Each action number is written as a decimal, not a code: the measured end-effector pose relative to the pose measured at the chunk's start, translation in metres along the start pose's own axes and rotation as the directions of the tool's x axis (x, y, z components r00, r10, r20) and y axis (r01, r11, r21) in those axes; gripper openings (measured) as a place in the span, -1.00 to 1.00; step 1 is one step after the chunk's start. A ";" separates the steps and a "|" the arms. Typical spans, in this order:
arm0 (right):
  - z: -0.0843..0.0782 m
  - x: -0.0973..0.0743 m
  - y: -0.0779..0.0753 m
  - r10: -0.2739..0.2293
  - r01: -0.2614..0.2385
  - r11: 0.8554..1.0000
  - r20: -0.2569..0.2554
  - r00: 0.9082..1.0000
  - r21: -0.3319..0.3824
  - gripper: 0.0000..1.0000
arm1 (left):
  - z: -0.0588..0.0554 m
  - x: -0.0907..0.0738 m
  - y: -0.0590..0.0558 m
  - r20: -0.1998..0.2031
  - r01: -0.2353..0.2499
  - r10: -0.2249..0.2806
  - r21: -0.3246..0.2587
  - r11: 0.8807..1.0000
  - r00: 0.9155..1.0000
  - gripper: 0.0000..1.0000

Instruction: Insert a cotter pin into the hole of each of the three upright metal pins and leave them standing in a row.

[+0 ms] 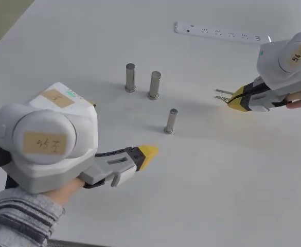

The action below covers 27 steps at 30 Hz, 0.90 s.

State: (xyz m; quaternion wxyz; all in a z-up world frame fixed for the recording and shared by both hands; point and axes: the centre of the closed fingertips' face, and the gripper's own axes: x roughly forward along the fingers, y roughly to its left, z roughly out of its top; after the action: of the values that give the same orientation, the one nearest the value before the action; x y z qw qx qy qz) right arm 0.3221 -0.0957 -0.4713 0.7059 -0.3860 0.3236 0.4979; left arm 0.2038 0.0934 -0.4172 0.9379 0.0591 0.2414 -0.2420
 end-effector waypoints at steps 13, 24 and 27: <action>0.046 -0.031 0.026 -0.086 0.102 0.991 0.166 0.982 -0.089 -1.00 | 0.029 0.009 -0.033 0.041 0.136 -0.135 -0.030 0.990 0.990 0.07; 0.086 -0.053 0.067 -0.073 0.126 0.977 0.283 0.956 -0.173 -1.00 | 0.050 0.010 -0.049 0.064 0.246 -0.240 -0.114 0.963 0.969 -0.21; 0.093 -0.055 0.074 -0.065 0.131 0.971 0.306 0.950 -0.200 -1.00 | 0.052 0.012 -0.053 0.065 0.270 -0.263 -0.139 0.953 0.963 -0.29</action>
State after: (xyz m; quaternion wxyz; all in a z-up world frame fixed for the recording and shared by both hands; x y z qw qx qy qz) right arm 0.2421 -0.0249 -0.3957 0.7241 -0.3972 0.1376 0.5468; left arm 0.2092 0.0305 -0.3771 0.9039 -0.0487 0.2426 -0.3490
